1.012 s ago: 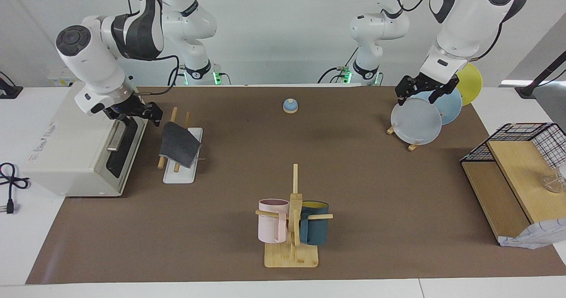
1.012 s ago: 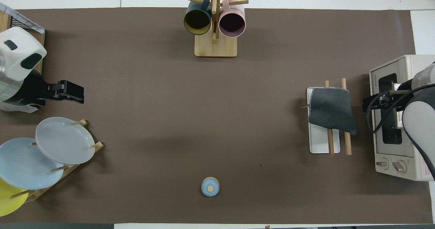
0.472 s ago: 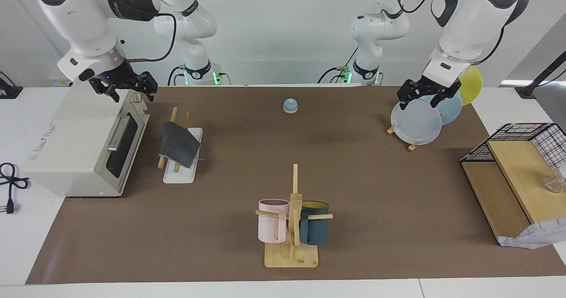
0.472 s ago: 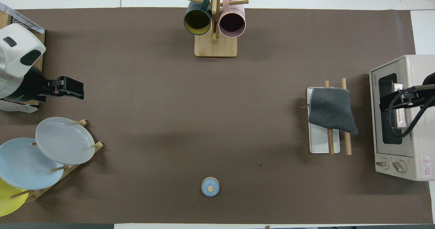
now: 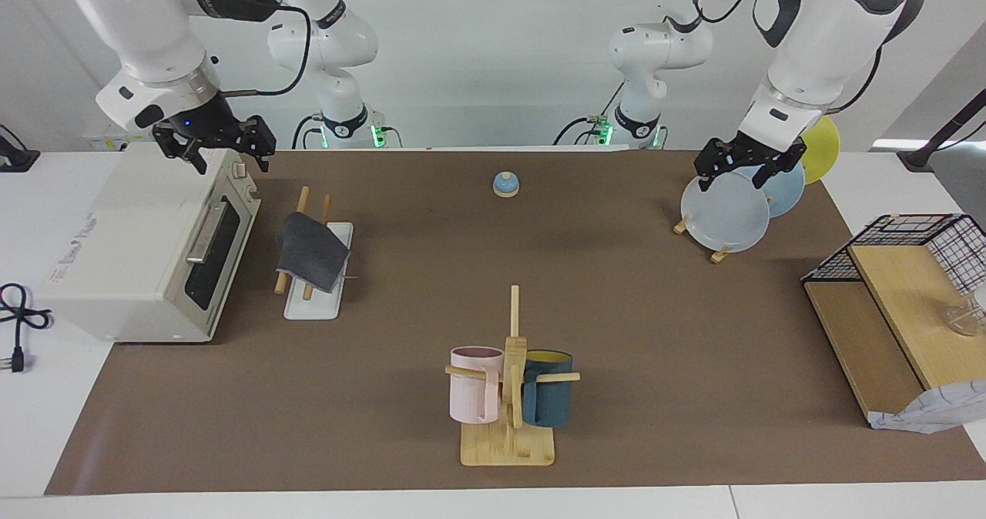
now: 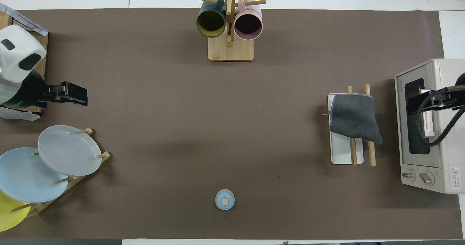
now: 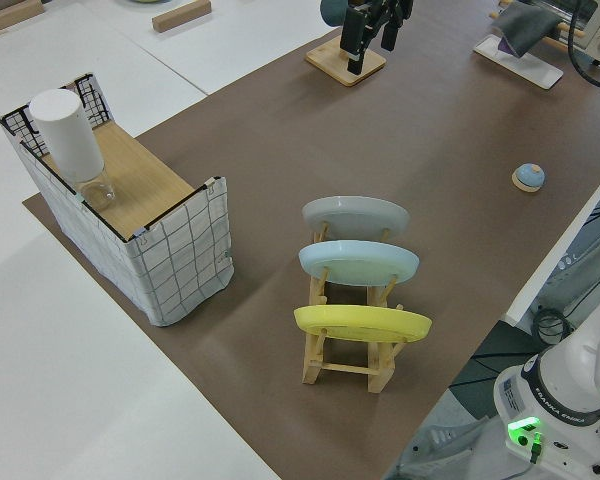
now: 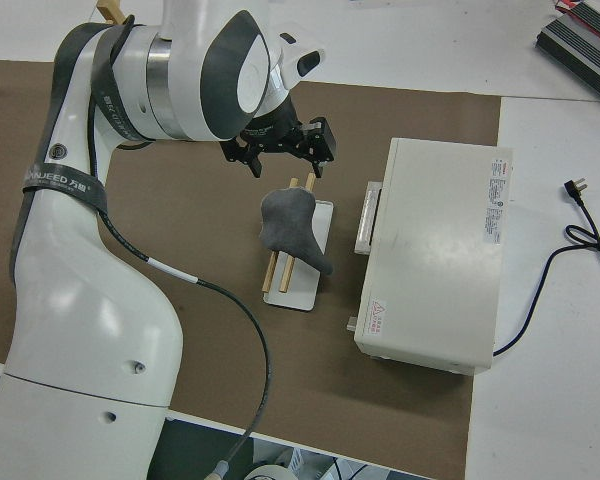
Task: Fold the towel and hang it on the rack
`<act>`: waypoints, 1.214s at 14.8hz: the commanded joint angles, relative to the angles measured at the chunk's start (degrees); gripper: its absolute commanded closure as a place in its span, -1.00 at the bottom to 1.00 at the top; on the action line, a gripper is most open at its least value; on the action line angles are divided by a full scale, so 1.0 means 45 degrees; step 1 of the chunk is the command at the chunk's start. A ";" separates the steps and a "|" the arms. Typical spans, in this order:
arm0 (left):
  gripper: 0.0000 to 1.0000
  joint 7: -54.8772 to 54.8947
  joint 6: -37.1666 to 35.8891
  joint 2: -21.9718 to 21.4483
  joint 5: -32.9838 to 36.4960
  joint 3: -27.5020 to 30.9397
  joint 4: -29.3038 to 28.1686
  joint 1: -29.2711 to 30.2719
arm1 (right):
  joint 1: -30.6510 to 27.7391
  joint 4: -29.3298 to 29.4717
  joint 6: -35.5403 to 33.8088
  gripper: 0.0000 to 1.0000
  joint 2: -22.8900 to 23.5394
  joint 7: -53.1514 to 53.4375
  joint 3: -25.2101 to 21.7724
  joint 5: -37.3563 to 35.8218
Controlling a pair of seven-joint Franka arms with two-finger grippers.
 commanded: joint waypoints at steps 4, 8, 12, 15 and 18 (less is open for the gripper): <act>-1.00 0.0295 0.0227 -0.0252 -0.0065 0.0065 -0.0173 0.0145 | -0.0028 0.1401 -0.0871 -1.00 0.0607 -0.0166 0.0080 0.0051; -1.00 0.0393 0.0246 -0.0312 -0.0065 0.0105 -0.0212 0.0145 | -0.0359 0.1519 -0.0952 -1.00 0.0626 -0.0147 -0.0056 0.0480; -1.00 0.0315 0.0090 -0.0390 -0.0065 0.0105 -0.0231 0.0164 | -0.0534 0.1519 -0.0795 -1.00 0.0646 -0.0030 -0.0115 0.0481; -1.00 0.0315 0.0129 -0.0390 -0.0065 0.0105 -0.0231 0.0164 | -0.0829 0.1362 -0.0638 -1.00 0.0646 -0.0030 -0.0096 0.0500; -1.00 0.0315 0.0129 -0.0390 -0.0065 0.0105 -0.0231 0.0164 | -0.0790 0.1421 -0.0657 -1.00 0.0646 0.0048 -0.0076 0.0871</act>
